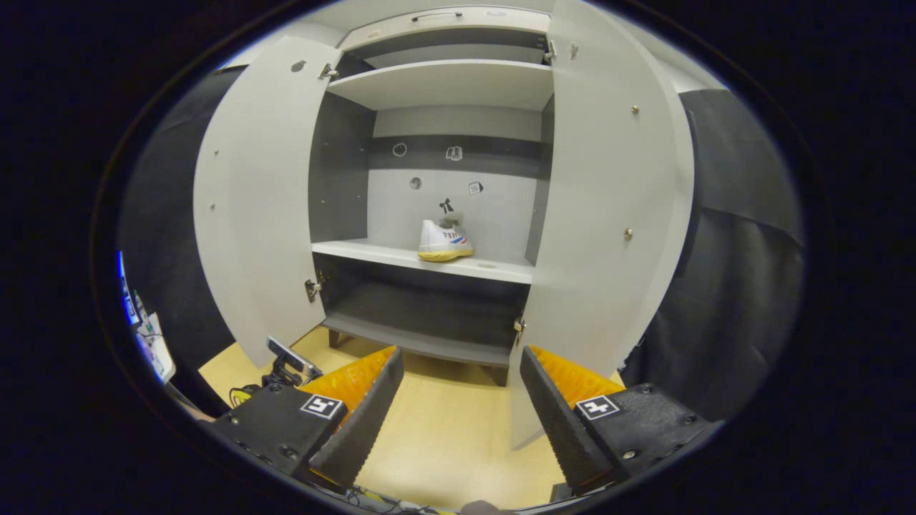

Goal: Grab one shoe with the right hand and put it into the shoe cabinet, grab the other shoe with the left hand and put it into the shoe cabinet; then close the right door with the right hand and the left door with the left hand.

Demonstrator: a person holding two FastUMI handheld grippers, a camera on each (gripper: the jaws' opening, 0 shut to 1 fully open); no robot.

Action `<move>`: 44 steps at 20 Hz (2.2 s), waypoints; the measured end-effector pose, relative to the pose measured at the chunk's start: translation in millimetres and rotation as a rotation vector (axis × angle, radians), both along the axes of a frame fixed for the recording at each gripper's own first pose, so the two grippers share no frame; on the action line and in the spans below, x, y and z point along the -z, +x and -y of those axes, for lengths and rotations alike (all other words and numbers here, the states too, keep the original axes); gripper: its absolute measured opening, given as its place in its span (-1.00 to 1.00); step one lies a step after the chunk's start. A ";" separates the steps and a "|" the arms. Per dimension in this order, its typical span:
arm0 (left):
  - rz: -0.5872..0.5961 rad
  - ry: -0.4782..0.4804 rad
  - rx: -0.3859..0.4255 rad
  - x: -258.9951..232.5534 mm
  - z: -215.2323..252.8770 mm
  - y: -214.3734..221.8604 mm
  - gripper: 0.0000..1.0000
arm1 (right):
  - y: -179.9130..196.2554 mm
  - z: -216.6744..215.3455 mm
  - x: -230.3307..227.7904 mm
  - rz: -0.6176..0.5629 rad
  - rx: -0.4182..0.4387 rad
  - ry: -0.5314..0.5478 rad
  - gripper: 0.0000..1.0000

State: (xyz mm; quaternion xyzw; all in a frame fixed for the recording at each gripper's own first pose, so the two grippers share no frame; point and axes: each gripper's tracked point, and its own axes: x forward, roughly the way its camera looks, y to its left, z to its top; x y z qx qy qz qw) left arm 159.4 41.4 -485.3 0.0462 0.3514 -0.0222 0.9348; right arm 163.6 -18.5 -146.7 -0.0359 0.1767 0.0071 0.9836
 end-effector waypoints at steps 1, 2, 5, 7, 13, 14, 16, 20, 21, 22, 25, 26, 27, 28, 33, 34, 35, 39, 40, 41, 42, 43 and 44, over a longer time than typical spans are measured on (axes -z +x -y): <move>-0.004 0.003 -0.005 -4.6 -1.4 -2.7 -0.77 | 0.5 0.9 -1.0 0.002 0.002 0.003 1.00; 0.008 0.003 -0.007 -13.2 -2.2 -1.5 -0.77 | 1.1 1.4 -3.0 0.007 0.002 0.011 1.00; 0.034 -0.018 -0.028 -53.2 -3.1 -1.0 -0.77 | 2.5 1.8 -12.5 0.031 0.001 0.029 1.00; 0.062 -0.046 -0.034 -90.8 0.2 -3.1 -0.77 | 4.0 2.7 -23.4 0.065 0.005 0.033 1.00; 0.240 0.008 -0.024 -232.1 -5.4 19.9 -0.77 | 11.0 -7.3 -51.2 0.141 -0.027 0.083 1.00; 0.268 0.009 -0.037 -253.7 -7.9 28.4 -0.77 | 12.1 -9.3 -54.9 0.150 -0.035 0.086 1.00; 0.312 -0.023 -0.071 -290.5 -8.7 35.7 -0.77 | 15.1 -13.0 -60.6 0.173 -0.049 0.082 1.00; 0.431 -0.009 -0.101 -356.2 -10.7 81.1 -0.77 | 20.5 -28.6 -65.6 0.198 -0.102 0.086 1.00; 0.454 -0.009 -0.099 -369.0 -9.3 92.8 -0.77 | 21.9 -31.2 -67.4 0.204 -0.112 0.086 1.00; 0.472 -0.010 -0.104 -379.4 -8.7 103.6 -0.77 | 23.9 -32.9 -70.3 0.212 -0.119 0.082 1.00; 0.530 0.004 -0.105 -406.9 -8.2 149.1 -0.77 | 28.3 -40.3 -74.1 0.228 -0.143 0.088 1.00; 0.553 -0.005 -0.093 -414.1 -6.0 167.4 -0.78 | 29.4 -41.8 -74.5 0.230 -0.147 0.088 1.00; 0.551 -0.017 -0.099 -417.8 -4.8 183.8 -0.78 | 29.6 -42.9 -73.6 0.229 -0.150 0.088 1.00; 0.563 -0.019 -0.107 -422.6 -5.4 200.8 -0.77 | 30.6 -43.4 -72.3 0.226 -0.152 0.088 1.00; 0.578 -0.018 -0.128 -431.8 0.3 284.2 -0.78 | 31.7 -35.8 -58.8 0.181 -0.124 0.102 1.00; 0.574 -0.012 -0.133 -429.0 0.8 297.9 -0.78 | 31.2 -32.6 -58.1 0.178 -0.114 0.101 1.00; 0.565 0.001 -0.131 -423.4 2.3 310.4 -0.78 | 29.3 -29.5 -57.8 0.174 -0.104 0.099 1.00; 0.497 0.032 -0.133 -387.9 3.3 344.8 -0.77 | 21.4 -16.4 -52.9 0.153 -0.064 0.081 1.00; 0.481 0.039 -0.135 -380.0 2.2 349.8 -0.78 | 18.9 -12.6 -51.8 0.149 -0.053 0.078 1.00; 0.440 0.043 -0.140 -370.0 0.3 351.0 -0.78 | 16.1 -9.7 -51.5 0.146 -0.045 0.077 1.00; 0.413 0.051 -0.140 -360.3 -0.9 353.9 -0.78 | 15.2 -7.2 -51.4 0.144 -0.038 0.078 1.00; 0.377 0.057 -0.140 -349.5 -1.5 354.0 -0.77 | 13.7 -5.9 -48.6 0.133 -0.034 0.082 1.00; 0.368 0.077 -0.137 -349.1 -4.4 354.3 -0.72 | 13.4 -5.2 -47.9 0.129 -0.032 0.089 1.00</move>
